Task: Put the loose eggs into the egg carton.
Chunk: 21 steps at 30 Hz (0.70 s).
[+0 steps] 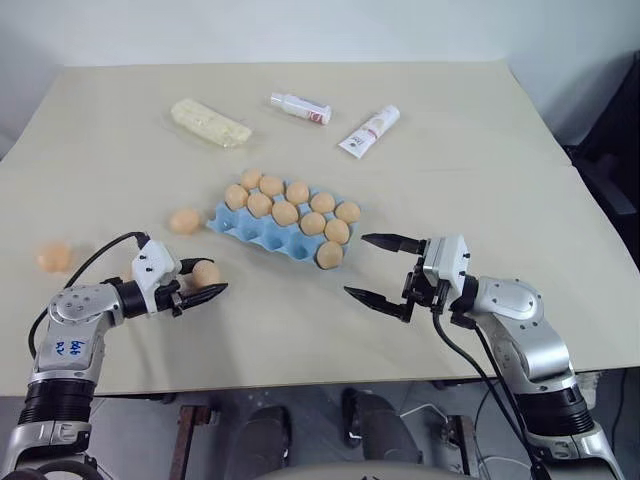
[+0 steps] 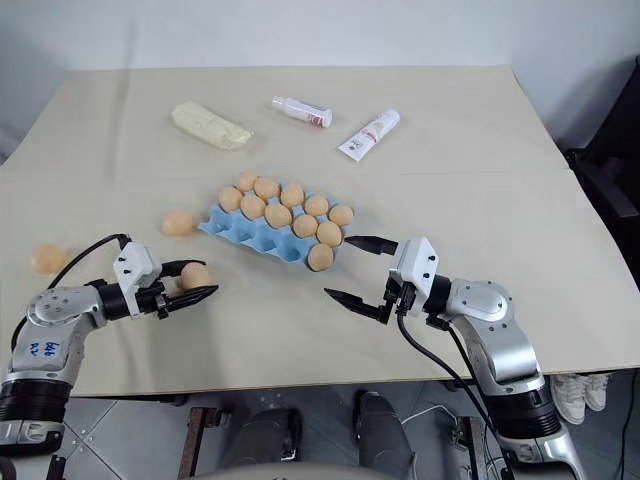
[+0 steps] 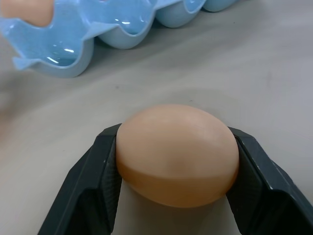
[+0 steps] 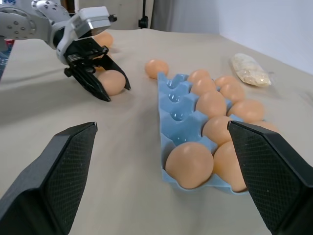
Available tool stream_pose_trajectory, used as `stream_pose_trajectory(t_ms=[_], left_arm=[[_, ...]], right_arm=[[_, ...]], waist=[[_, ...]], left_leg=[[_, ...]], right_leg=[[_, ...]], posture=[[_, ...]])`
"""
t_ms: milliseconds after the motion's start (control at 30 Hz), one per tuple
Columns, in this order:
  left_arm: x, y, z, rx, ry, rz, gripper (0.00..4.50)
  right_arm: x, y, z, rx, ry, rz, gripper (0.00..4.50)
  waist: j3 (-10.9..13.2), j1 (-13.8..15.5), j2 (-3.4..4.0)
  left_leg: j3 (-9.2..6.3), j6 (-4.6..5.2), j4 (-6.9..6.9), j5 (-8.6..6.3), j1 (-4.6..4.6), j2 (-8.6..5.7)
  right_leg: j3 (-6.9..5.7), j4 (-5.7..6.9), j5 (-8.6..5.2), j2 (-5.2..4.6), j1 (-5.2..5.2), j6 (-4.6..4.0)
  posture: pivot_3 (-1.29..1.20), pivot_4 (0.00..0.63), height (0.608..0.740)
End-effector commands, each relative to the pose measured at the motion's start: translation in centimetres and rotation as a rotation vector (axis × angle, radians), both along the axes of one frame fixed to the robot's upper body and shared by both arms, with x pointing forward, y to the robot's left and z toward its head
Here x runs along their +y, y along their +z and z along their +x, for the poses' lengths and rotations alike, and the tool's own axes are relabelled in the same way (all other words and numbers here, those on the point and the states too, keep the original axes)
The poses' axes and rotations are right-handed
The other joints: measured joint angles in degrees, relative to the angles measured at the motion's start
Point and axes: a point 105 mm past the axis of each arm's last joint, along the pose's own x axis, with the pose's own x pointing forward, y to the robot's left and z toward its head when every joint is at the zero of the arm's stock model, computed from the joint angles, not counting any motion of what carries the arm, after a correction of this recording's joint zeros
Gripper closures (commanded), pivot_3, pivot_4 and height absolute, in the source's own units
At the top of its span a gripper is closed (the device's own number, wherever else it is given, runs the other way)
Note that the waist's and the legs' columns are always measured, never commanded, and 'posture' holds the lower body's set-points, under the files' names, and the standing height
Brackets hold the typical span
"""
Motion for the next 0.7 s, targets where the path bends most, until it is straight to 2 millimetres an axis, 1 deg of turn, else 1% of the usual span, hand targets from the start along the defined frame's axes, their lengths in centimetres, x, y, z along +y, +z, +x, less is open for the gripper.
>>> stream_pose_trajectory(t_ms=[33, 100, 167, 233, 333, 467, 533, 633, 667, 700], left_arm=[[-1.4, 1.6, 0.6, -0.068, -0.034, -0.028, 2.02], [-2.7, 2.6, 0.8, -0.093, -0.067, -0.074, 2.02], [-6.3, 3.8, 1.7, -0.132, -0.155, -0.117, 2.02], [-9.0, 4.5, 2.5, -0.149, -0.219, -0.142, 2.02], [-11.3, 4.8, 3.3, -0.162, -0.262, -0.156, 2.02], [-13.0, 4.9, 3.9, -0.159, -0.313, -0.165, 2.02], [-13.4, 4.7, 4.2, -0.163, -0.319, -0.148, 2.02], [-13.9, 4.5, 4.5, -0.152, -0.33, -0.167, 2.02], [-14.0, 4.5, 4.7, -0.15, -0.328, -0.172, 1.3], [-14.0, 4.5, 4.8, -0.15, -0.319, -0.177, 1.05]], right_arm=[[-0.5, 1.0, -0.1, -0.047, -0.033, 0.023, 0.0], [-0.9, 0.9, -0.1, -0.044, -0.055, 0.025, 0.0], [-1.6, 0.3, -0.2, -0.03, -0.098, 0.032, 0.0], [-2.0, -0.4, -0.5, -0.012, -0.126, 0.035, 0.0], [-2.1, -1.0, -0.8, -0.01, -0.14, 0.034, 0.0], [-2.0, -1.0, -0.9, -0.015, -0.16, 0.038, 0.0], [-2.0, -0.9, -0.9, -0.02, -0.168, 0.043, 0.0], [-1.9, -0.6, -0.8, -0.03, -0.176, 0.055, 0.0], [-1.8, -0.5, -0.9, -0.031, -0.177, 0.057, 0.0], [-1.8, -0.5, -0.9, -0.033, -0.176, 0.057, 0.0]], waist=[[0.0, 0.0, 0.0], [0.0, 0.3, 0.0], [0.0, 1.0, -0.01], [0.0, 1.9, -0.01], [0.0, 1.8, -0.02], [0.0, 1.1, -0.02], [0.0, 1.2, -0.02], [0.0, 1.4, -0.02], [0.0, 1.4, -0.03], [0.0, 1.4, -0.03]], left_leg=[[-0.01, 0.0, 0.0, 0.0, 0.0, 0.0], [-0.01, 0.0, 0.01, 0.0, -0.01, -0.01], [-0.01, 0.01, 0.06, 0.0, -0.03, -0.02], [-0.07, 0.03, 0.15, 0.02, -0.06, -0.07], [0.03, 0.11, 0.21, 0.02, -0.05, -0.15], [0.27, 0.15, 0.21, 0.03, 0.05, -0.14], [0.29, 0.13, 0.28, 0.05, 0.08, -0.11], [0.26, 0.12, 0.43, 0.05, 0.06, -0.12], [0.25, 0.13, 0.54, 0.05, 0.04, -0.13], [0.23, 0.16, 0.6, 0.05, 0.02, -0.14]], right_leg=[[-0.01, 0.0, 0.0, 0.0, 0.0, 0.0], [-0.01, -0.01, 0.0, 0.0, 0.01, 0.0], [-0.02, -0.01, 0.01, 0.0, 0.03, 0.02], [-0.11, -0.01, 0.03, -0.01, 0.08, 0.06], [-0.02, -0.01, 0.1, 0.01, 0.12, 0.17], [0.1, 0.07, 0.14, 0.14, 0.11, 0.25], [0.08, 0.17, 0.14, 0.19, 0.09, 0.25], [0.08, 0.32, 0.14, 0.19, 0.09, 0.25], [0.07, 0.37, 0.14, 0.17, 0.1, 0.25], [0.07, 0.37, 0.14, 0.15, 0.11, 0.26]], posture=[[0.0, 0.15, 0.74], [0.0, 0.15, 0.74], [0.0, 0.15, 0.74], [0.0, 0.15, 0.74], [0.0, 0.15, 0.74], [0.0, 0.15, 0.74], [0.0, 0.15, 0.74], [0.0, 0.15, 0.74], [0.0, 0.15, 0.74], [0.0, 0.15, 0.74]])
